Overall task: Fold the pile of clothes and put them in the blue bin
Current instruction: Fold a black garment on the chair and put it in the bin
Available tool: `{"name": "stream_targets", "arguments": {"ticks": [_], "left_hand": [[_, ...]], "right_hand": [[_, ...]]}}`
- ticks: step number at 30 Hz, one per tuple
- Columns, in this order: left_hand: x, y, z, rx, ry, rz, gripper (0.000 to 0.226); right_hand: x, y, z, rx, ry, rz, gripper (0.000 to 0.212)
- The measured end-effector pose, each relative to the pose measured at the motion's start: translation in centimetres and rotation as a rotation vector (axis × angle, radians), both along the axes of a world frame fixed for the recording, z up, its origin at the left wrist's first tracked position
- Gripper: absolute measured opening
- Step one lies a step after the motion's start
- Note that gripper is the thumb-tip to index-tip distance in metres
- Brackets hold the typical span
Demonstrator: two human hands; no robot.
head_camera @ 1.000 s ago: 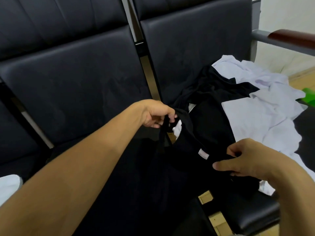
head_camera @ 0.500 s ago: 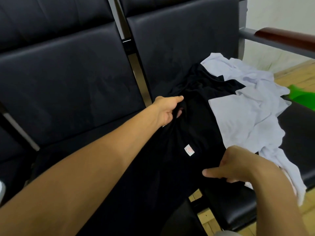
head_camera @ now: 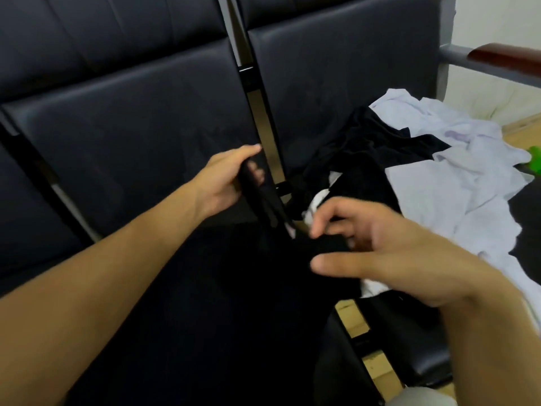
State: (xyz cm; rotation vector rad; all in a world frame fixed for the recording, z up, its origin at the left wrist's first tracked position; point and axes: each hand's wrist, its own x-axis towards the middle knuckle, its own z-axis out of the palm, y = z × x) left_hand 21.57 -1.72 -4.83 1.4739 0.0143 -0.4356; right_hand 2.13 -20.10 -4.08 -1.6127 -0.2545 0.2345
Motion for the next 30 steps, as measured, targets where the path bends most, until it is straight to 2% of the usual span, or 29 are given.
{"name": "stream_targets", "arguments": {"ticks": [2,4,5,6,8,10,12,14,15,16,18,19,21,23,25,30], "left_hand": [[-0.2,5.1,-0.7,0.07,-0.013,0.042,0.03],[-0.6,10.3,-1.6,0.31,-0.064,-0.003,0.033],[-0.7,12.5,-2.3,0.455,-0.099,-0.056,0.032],[-0.5,14.3,-3.1,0.585,-0.136,-0.114,0.03],[0.1,16.3,-5.0,0.822,-0.254,-0.244,0.014],[1.2,16.2,-7.1,0.973,-0.447,-0.435,0.038],[1.7,13.6,-8.7,1.118,-0.71,-0.711,0.064],[1.8,10.1,-10.0,1.316,-0.959,-0.932,0.088],[1.7,8.2,-10.5,1.401,-1.027,-1.012,0.091],[1.8,6.6,-10.8,1.44,-1.072,-1.077,0.085],[2.3,4.8,-11.3,1.381,-1.074,-1.141,0.053],[2.6,4.6,-11.5,1.323,-1.007,-1.133,0.037],[3.4,5.0,-11.8,1.2,-0.794,-1.056,0.024],[3.6,6.1,-11.8,1.115,-0.653,-0.962,0.024],[3.8,7.8,-11.1,1.112,-0.579,-0.883,0.032],[2.7,15.2,-5.2,1.244,-0.481,-0.892,0.038]], "right_hand": [[0.8,3.7,-0.6,0.086,0.068,0.186,0.027],[1.2,6.3,-1.9,0.085,0.261,0.347,0.037],[1.4,6.6,-2.7,-0.008,0.339,0.37,0.038],[1.6,6.6,-3.6,-0.164,0.366,0.346,0.037],[1.9,6.0,-5.2,-0.65,0.389,0.25,0.04],[2.1,6.6,-6.1,-1.116,0.471,0.26,0.06],[2.0,8.4,-7.1,-1.231,0.575,0.331,0.073],[2.2,10.4,-8.2,-1.214,0.574,0.293,0.066],[2.3,11.0,-8.9,-1.23,0.531,0.269,0.057],[2.4,11.6,-9.5,-1.265,0.497,0.267,0.049],[2.5,12.1,-10.4,-1.327,0.459,0.264,0.04],[2.6,12.0,-10.8,-1.33,0.444,0.246,0.038],[2.7,11.1,-10.9,-1.271,0.417,0.193,0.037],[2.8,10.0,-10.7,-1.096,0.427,0.092,0.029],[3.1,8.7,-10.4,-0.916,0.376,-0.099,0.015],[3.3,5.9,-8.7,-0.609,0.213,-0.526,0.023]]}}
